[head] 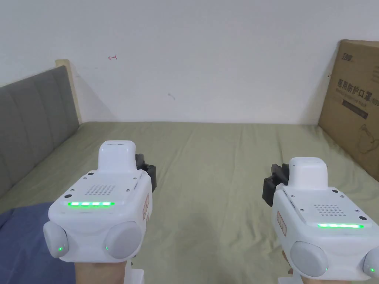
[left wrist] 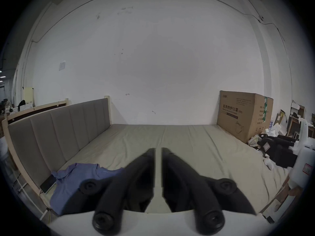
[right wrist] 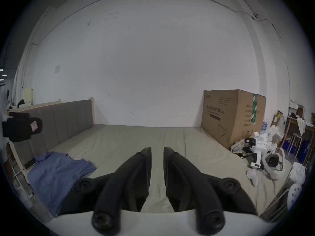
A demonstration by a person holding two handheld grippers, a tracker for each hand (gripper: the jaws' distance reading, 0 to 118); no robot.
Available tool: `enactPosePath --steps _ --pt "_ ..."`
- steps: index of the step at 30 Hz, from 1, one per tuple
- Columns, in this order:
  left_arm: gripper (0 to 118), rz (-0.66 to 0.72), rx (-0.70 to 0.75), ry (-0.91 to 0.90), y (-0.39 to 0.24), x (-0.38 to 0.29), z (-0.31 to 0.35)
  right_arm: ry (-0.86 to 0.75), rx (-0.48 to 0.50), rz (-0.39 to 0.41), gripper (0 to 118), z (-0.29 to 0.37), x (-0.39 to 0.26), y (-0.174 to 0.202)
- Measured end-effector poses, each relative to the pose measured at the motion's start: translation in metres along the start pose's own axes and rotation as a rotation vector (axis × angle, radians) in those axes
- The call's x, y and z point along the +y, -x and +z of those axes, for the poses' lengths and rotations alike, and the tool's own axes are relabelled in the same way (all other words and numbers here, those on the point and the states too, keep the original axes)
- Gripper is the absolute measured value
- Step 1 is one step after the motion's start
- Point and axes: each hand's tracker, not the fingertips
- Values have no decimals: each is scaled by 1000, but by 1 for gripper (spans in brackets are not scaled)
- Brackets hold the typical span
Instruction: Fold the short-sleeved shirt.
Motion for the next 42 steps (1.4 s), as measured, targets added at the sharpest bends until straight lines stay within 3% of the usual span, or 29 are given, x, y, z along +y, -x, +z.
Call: enactPosePath --steps 1,3,7,15,30,36,42 --pt "6 -5 33 -13 0 0 1 7 19 -25 17 1 1 -2" --pt "0 -1 11 -33 2 -1 4 12 45 -54 1 0 2 -4" --pt "0 -30 -6 -30 -3 -2 4 -6 31 -18 1 2 0 2" --pt "0 -8 36 -24 19 4 11 -2 108 -4 1 -7 11 25" --pt "0 35 462 9 168 1 105 54 581 31 1 -22 14 205" --pt "0 87 503 85 197 -14 104 80 640 63 1 -17 4 242" --pt "0 175 441 259 218 -54 39 147 627 79 1 -35 -11 246"
